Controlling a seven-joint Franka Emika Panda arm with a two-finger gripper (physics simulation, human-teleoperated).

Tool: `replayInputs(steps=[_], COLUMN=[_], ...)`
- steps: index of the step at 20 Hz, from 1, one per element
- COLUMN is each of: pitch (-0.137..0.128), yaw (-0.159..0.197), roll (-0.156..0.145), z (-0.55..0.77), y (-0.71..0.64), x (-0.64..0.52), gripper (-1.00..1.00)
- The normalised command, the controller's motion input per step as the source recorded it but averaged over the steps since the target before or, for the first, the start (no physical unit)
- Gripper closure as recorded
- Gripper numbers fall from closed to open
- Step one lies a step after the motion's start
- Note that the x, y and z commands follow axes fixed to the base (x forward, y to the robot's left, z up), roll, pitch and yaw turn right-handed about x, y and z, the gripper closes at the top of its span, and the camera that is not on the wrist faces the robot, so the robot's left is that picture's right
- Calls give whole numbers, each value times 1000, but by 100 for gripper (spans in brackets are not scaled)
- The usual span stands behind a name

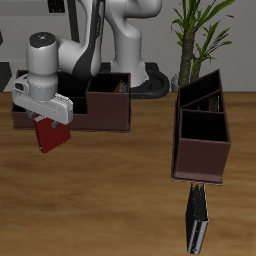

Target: Place the orange book into the back desk caddy's right compartment and place the left red book into the left desk caddy's back compartment and place the right red book into the left desk caddy's left compartment

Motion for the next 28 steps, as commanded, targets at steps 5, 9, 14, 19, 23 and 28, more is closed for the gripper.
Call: replayInputs(steps=[5, 9, 14, 19, 23, 28], pitch=[-6, -41, -55, -84, -44, -33], yaw=[-27, 5, 31, 69, 63, 108], roll=[12, 37, 30, 27, -6, -30], z=[-36, 304, 384, 708, 600, 622], y=[10, 195, 340, 698, 700, 926], x=[-28, 78, 95, -31, -55, -137], gripper=[100, 100, 100, 100, 100, 100])
